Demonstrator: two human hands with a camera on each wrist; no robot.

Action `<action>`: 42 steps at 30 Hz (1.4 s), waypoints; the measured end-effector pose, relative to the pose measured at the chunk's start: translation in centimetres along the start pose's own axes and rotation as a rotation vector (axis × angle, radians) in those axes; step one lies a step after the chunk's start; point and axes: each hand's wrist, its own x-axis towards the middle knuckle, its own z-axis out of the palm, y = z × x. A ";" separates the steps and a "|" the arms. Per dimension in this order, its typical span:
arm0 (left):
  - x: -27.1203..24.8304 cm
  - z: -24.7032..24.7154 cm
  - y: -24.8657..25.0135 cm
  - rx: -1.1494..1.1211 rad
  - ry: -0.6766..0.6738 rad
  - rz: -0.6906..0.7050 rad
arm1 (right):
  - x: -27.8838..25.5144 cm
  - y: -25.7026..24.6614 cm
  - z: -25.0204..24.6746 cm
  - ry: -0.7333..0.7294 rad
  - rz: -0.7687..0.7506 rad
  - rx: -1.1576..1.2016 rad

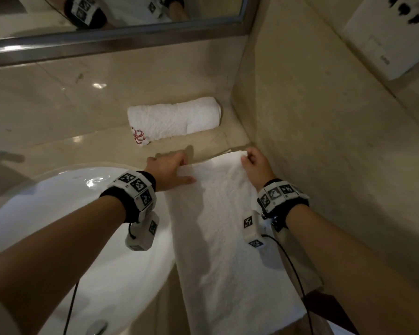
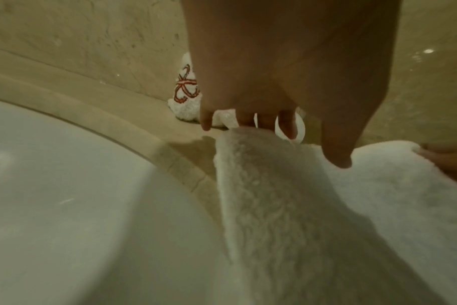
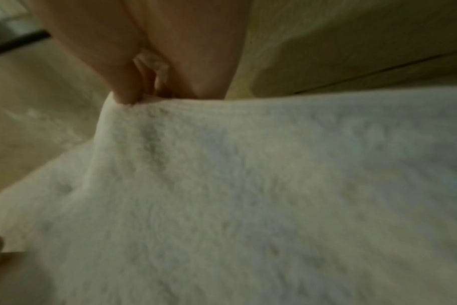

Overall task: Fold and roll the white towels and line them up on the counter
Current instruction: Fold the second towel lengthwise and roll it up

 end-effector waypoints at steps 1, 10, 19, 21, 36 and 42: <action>0.1 0.0 0.2 -0.058 0.038 0.007 | -0.2 -0.3 -0.1 -0.016 -0.003 0.069; 2.1 -0.4 2.6 -0.167 -0.105 0.118 | -0.8 -1.9 -2.7 -0.051 0.034 0.243; -0.6 -1.9 -2.3 -0.641 -0.088 -0.003 | 0.8 -0.6 0.3 0.047 0.075 -0.013; -0.9 -1.4 -3.5 -0.682 -0.049 -0.042 | 1.3 -0.6 1.3 0.049 0.057 -0.109; -1.4 -0.9 -2.5 -0.316 0.027 -0.346 | 2.1 -0.8 1.6 0.008 0.132 -0.377; -3.1 0.2 -1.4 -0.655 -0.054 -0.425 | -0.6 0.8 -0.4 -0.244 0.312 -0.681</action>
